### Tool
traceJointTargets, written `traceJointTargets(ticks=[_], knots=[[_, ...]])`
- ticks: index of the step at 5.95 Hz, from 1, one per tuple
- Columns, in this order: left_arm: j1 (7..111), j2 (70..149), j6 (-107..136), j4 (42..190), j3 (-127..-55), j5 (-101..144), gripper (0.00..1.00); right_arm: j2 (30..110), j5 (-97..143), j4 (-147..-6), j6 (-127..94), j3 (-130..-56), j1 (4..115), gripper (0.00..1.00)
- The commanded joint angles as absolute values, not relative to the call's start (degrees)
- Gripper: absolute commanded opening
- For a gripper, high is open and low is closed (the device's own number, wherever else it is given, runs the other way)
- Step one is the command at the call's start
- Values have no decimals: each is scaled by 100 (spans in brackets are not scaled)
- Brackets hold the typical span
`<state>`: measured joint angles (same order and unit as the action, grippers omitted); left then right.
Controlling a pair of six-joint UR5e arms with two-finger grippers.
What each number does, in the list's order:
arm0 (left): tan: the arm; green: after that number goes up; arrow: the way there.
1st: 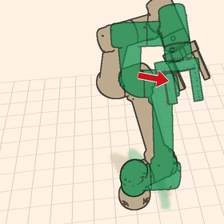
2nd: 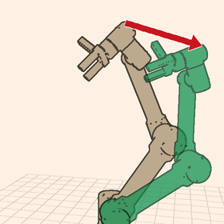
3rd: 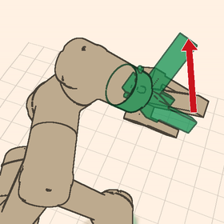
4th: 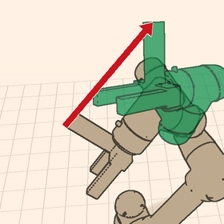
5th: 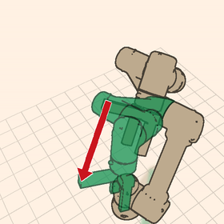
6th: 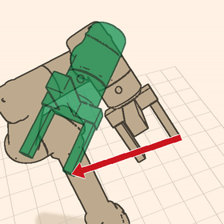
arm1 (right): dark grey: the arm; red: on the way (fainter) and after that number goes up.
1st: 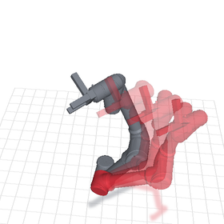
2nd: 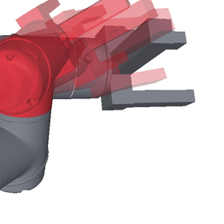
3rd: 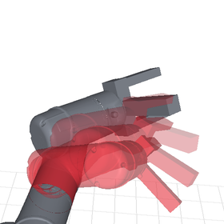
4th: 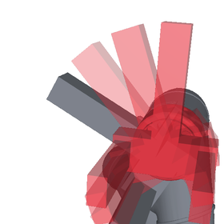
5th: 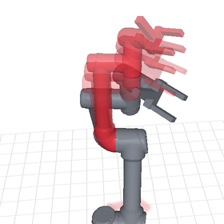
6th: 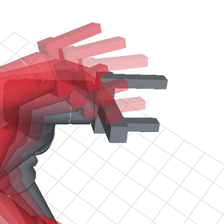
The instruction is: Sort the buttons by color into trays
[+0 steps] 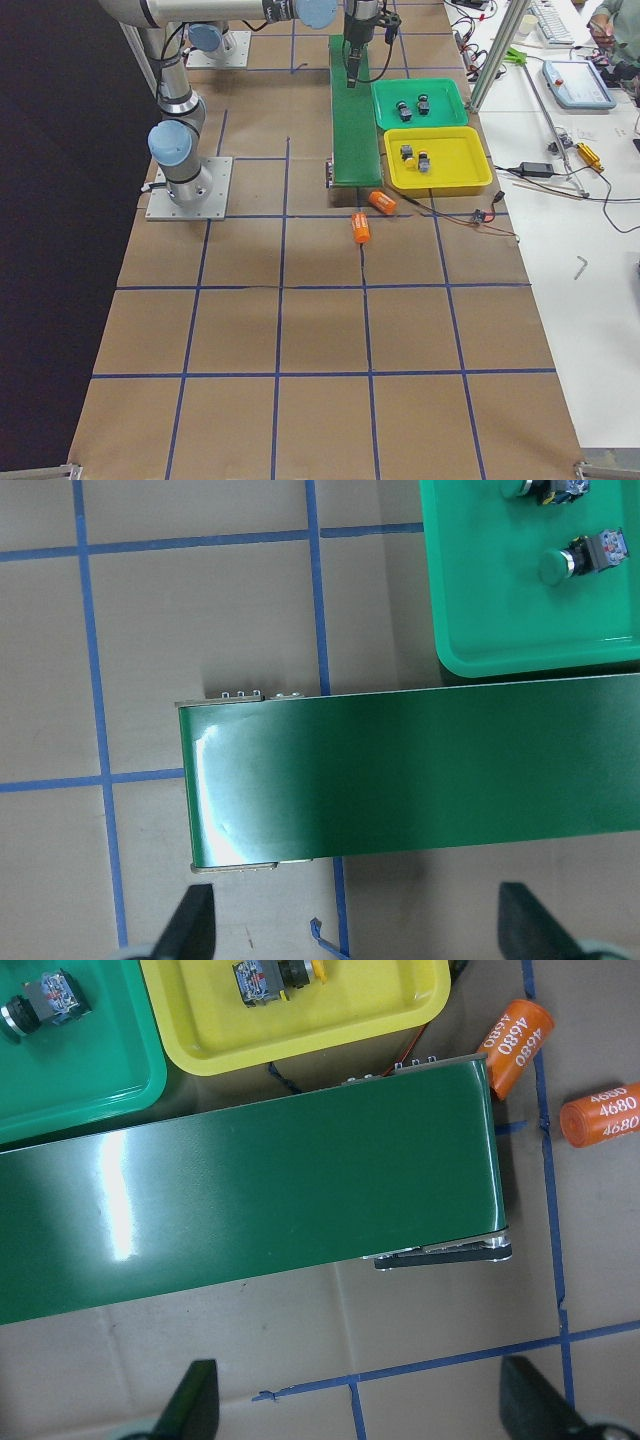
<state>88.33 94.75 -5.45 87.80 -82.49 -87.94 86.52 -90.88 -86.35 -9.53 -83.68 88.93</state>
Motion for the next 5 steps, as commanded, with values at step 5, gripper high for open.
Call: traceJointTargets(ticks=[5], knots=[[8833,9475,-545,8780,-8244,-8789,99,8596,-9070,-8692,-923,-8350,9105,100]])
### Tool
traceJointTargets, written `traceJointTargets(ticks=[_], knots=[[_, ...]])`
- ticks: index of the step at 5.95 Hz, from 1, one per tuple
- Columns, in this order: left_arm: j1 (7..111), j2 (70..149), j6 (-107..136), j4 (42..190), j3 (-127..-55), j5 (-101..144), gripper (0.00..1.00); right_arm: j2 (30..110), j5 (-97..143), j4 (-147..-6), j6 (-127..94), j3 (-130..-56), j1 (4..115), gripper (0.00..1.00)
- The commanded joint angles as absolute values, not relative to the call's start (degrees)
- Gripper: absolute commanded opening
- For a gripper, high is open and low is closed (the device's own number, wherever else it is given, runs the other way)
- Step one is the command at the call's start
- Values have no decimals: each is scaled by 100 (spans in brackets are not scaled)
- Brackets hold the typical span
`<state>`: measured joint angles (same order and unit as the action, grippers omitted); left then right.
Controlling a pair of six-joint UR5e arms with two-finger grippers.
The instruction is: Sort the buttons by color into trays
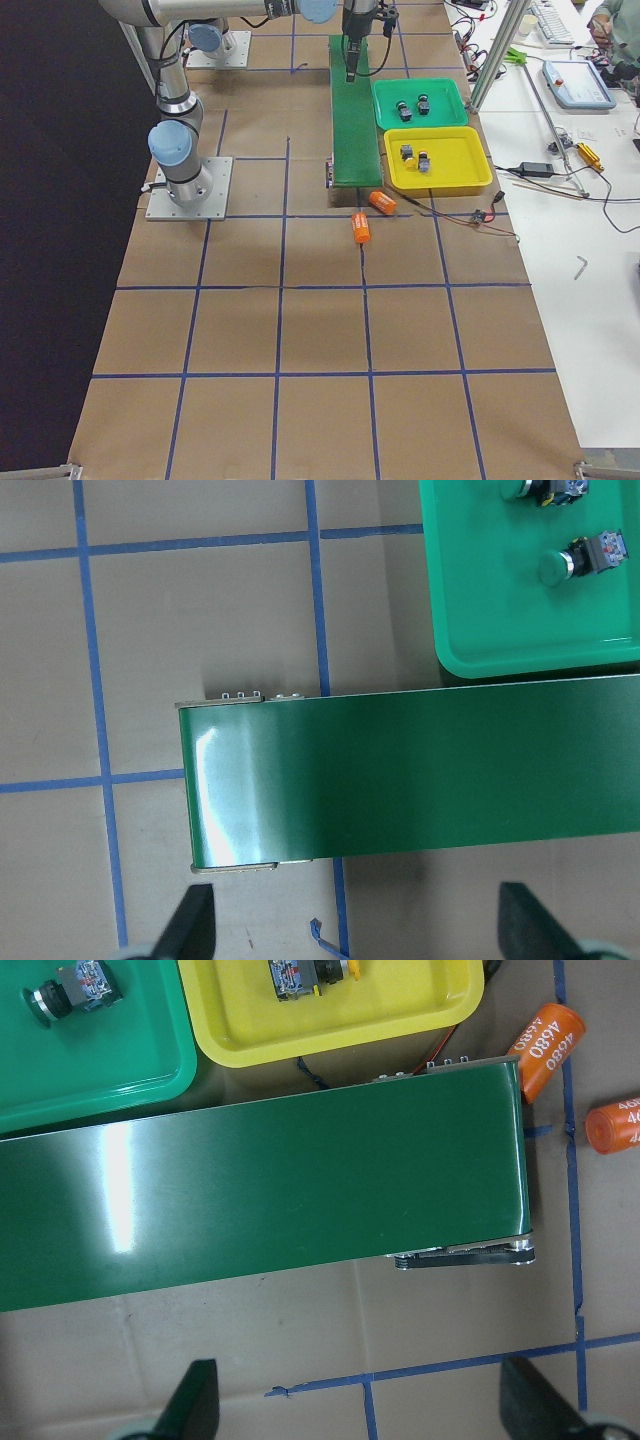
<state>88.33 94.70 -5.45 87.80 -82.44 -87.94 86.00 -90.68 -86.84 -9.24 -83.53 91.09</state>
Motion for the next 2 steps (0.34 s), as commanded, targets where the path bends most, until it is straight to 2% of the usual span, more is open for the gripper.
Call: traceJointTargets(ticks=[1,2], knots=[[8833,9475,-545,8780,-8244,-8789,99,8604,-9070,-8692,-923,-8350,9105,100],[8833,9475,-545,8780,-8244,-8789,99,8604,-9070,-8684,-923,-8358,9105,100]])
